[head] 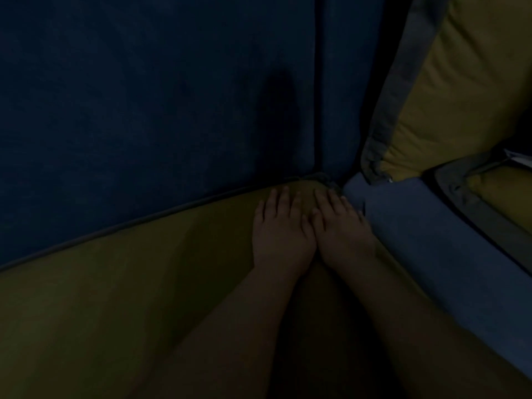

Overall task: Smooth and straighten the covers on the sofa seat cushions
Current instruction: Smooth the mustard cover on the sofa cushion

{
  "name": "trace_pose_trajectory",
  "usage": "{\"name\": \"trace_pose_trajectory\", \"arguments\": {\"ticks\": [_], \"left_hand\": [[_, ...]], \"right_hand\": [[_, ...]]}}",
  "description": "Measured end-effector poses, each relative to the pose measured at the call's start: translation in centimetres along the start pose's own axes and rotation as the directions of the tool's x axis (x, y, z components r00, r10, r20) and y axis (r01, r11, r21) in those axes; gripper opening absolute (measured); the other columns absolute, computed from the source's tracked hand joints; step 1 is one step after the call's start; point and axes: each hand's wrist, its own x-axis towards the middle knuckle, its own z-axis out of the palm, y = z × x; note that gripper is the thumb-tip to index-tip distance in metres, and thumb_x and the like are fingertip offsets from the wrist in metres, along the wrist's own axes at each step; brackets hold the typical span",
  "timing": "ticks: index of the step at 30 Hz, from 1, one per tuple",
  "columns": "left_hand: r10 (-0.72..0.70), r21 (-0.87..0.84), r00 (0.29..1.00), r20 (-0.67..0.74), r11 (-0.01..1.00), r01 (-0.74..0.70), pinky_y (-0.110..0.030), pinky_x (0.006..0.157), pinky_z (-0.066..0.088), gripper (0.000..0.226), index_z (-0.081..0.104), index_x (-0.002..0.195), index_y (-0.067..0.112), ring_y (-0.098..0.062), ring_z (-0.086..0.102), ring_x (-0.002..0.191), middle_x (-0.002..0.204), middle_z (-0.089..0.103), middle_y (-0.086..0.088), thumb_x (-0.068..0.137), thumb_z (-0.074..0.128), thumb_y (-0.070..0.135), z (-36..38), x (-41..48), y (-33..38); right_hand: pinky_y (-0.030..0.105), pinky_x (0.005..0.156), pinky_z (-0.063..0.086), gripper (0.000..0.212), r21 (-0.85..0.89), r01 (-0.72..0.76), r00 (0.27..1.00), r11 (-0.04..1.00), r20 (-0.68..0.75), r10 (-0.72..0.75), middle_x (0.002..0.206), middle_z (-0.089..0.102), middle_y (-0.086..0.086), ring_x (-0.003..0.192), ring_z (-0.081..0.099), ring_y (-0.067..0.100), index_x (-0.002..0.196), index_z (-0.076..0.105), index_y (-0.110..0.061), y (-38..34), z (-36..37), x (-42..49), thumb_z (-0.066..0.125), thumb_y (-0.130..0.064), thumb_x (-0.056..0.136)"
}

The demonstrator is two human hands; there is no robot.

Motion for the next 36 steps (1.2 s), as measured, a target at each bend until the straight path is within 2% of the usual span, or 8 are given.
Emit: {"name": "trace_pose_trajectory", "arguments": {"ticks": [9,12,17,23,26,31,34,36], "left_hand": [[-0.002,0.007,0.993,0.119,1.0,0.001,-0.037,0.119,-0.005,0.056,0.004,0.155,0.021,-0.016,-0.008,0.148,0.162,-0.004,-0.001,0.103,0.014,0.041,-2.2,0.3,0.3],[0.012,-0.017,0.995,0.102,1.0,-0.01,-0.037,0.12,-0.005,0.056,0.002,0.154,0.021,-0.014,-0.013,0.147,0.161,-0.011,0.001,0.103,0.012,0.041,-4.1,-1.1,1.4],[0.056,-0.141,0.984,-0.169,0.987,-0.081,-0.035,0.12,-0.005,0.061,0.002,0.154,0.024,-0.011,-0.014,0.147,0.16,-0.011,0.006,0.097,0.002,0.047,-6.8,-6.3,3.6],[0.03,-0.023,0.999,-0.018,0.999,-0.03,-0.038,0.116,0.006,0.059,0.034,0.148,0.02,-0.021,0.022,0.146,0.157,0.026,-0.004,0.097,0.015,0.042,0.1,-11.4,3.1],[0.045,-0.019,0.999,-0.014,0.999,-0.046,-0.035,0.119,-0.003,0.068,0.021,0.153,0.022,-0.018,0.008,0.148,0.161,0.012,-0.002,0.092,0.001,0.044,-0.1,-11.0,3.2],[0.007,-0.022,1.0,0.009,1.0,-0.007,-0.035,0.117,-0.01,0.059,0.001,0.154,0.021,-0.015,-0.012,0.148,0.161,-0.01,0.0,0.098,0.001,0.04,-1.9,-11.2,3.5],[0.0,-0.04,0.995,-0.101,0.999,-0.004,-0.034,0.118,-0.009,0.071,-0.001,0.153,0.023,-0.011,-0.017,0.145,0.16,-0.014,0.001,0.087,-0.011,0.045,-4.8,-13.3,2.3],[-0.016,-0.047,0.983,-0.185,0.999,0.007,-0.035,0.119,-0.005,0.071,0.004,0.153,0.023,-0.009,-0.018,0.142,0.16,-0.01,0.002,0.088,-0.006,0.047,-6.2,-15.9,-0.1]], "right_hand": [[0.048,0.119,0.003,0.056,-0.025,0.036,0.99,0.999,0.14,-0.032,0.162,-0.006,-0.001,0.148,-0.006,0.02,0.154,-0.003,-0.026,-0.1,-3.3,-0.5,0.011,-0.043,0.103],[0.044,0.119,-0.001,0.054,-0.015,0.038,0.999,0.999,0.035,-0.038,0.161,-0.01,-0.001,0.147,-0.011,0.016,0.153,-0.007,-0.028,-0.4,-6.1,-2.5,0.009,-0.041,0.103],[0.044,0.119,0.005,0.064,0.065,0.057,0.962,0.996,-0.269,-0.037,0.16,-0.005,-0.002,0.148,-0.004,0.017,0.153,0.002,-0.027,0.0,-8.2,-7.7,-0.003,-0.047,0.092],[0.044,0.118,0.009,0.071,0.008,-0.059,0.998,0.998,-0.014,0.059,0.162,0.005,-0.003,0.148,0.005,0.016,0.154,0.007,-0.032,1.5,-0.9,-12.4,-0.01,-0.05,0.087],[0.047,0.116,0.018,0.07,-0.009,-0.063,0.997,0.998,-0.037,0.062,0.159,0.022,0.001,0.146,0.019,0.021,0.152,0.022,-0.028,1.1,-1.2,-12.0,-0.004,-0.047,0.09],[0.047,0.119,0.002,0.056,-0.044,-0.054,0.995,0.998,0.077,0.057,0.161,-0.011,-0.001,0.148,-0.011,0.019,0.153,-0.009,-0.029,0.7,-3.3,-12.3,-0.002,-0.044,0.1],[0.048,0.119,0.001,0.07,-0.023,0.045,0.994,0.999,-0.097,-0.047,0.161,-0.006,-0.001,0.148,-0.01,0.019,0.153,0.001,-0.027,-1.9,-5.8,-14.0,-0.013,-0.046,0.088],[0.05,0.118,0.008,0.066,0.058,0.142,0.964,0.988,-0.235,-0.125,0.16,0.009,-0.001,0.148,0.002,0.02,0.152,0.019,-0.027,-4.9,-7.0,-15.5,0.0,-0.045,0.091]]}}
